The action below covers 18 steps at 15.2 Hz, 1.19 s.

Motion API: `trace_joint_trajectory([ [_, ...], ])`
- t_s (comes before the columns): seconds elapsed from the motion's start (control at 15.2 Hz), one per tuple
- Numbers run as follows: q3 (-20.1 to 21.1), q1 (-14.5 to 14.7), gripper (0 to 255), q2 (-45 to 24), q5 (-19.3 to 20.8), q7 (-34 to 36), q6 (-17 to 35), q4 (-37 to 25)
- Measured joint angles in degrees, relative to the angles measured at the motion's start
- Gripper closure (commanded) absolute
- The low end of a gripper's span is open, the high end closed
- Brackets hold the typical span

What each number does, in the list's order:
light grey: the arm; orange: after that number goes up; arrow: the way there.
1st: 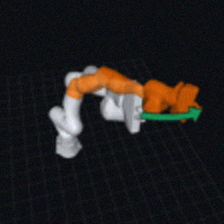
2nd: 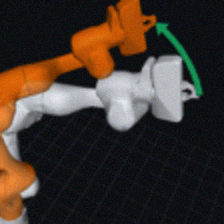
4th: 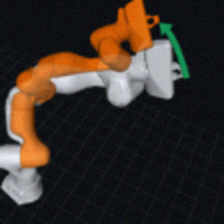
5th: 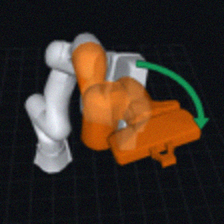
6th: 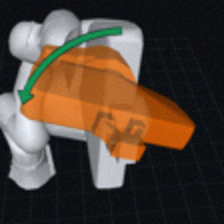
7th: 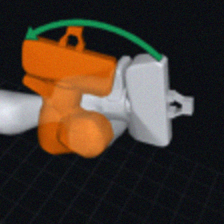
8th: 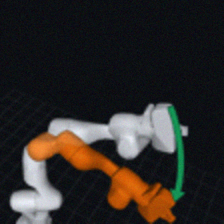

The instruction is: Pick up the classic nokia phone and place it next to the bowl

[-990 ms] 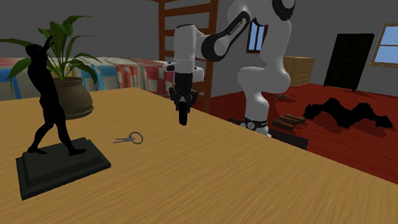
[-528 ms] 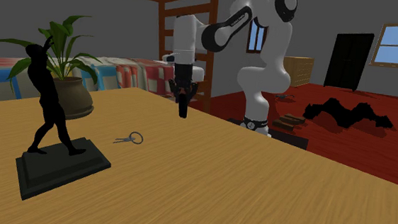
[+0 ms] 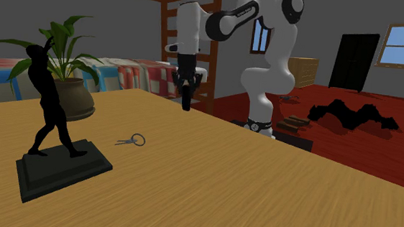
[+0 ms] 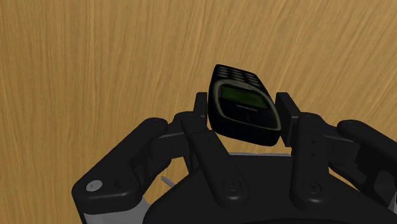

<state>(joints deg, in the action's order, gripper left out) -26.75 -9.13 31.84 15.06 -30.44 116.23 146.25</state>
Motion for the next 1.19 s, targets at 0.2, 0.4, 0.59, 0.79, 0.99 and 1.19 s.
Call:
trace_joint_trajectory([
  [0.2, 0.57, 0.00, 255, 0.88, -0.29, -0.09, -2.87, -2.01],
  [0.4, 1.20, 0.20, 255, 1.34, -0.71, 0.02, -5.28, -3.93],
  [0.59, 1.53, 0.32, 255, 1.52, -1.02, -0.15, -7.48, -5.97],
  [0.79, 2.14, 0.40, 255, 2.10, -1.33, -0.11, -10.05, -7.95],
  [0.99, 2.58, 0.47, 255, 2.42, -1.60, -0.19, -12.37, -9.95],
  [1.19, 3.01, 0.59, 255, 2.62, -1.88, -0.19, -14.34, -11.70],
])
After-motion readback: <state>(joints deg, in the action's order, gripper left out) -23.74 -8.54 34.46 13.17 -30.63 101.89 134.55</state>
